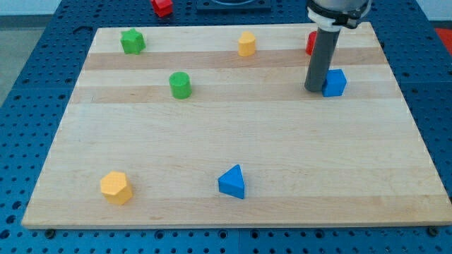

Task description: Move yellow hexagon towards blue triangle

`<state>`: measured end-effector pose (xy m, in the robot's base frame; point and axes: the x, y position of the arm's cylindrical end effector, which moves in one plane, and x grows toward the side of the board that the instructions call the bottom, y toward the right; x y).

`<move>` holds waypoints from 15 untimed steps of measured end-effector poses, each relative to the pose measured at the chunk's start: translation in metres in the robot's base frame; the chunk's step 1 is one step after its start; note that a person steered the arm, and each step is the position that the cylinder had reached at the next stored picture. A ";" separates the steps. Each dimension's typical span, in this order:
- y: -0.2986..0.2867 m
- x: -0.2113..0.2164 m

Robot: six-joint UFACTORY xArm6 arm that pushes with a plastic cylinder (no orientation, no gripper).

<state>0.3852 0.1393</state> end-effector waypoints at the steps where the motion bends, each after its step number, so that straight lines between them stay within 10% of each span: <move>1: -0.029 0.054; 2: -0.084 0.117; 6: -0.266 0.147; 9: -0.262 0.233; 11: -0.363 0.196; 15: -0.342 0.217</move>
<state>0.6023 -0.2023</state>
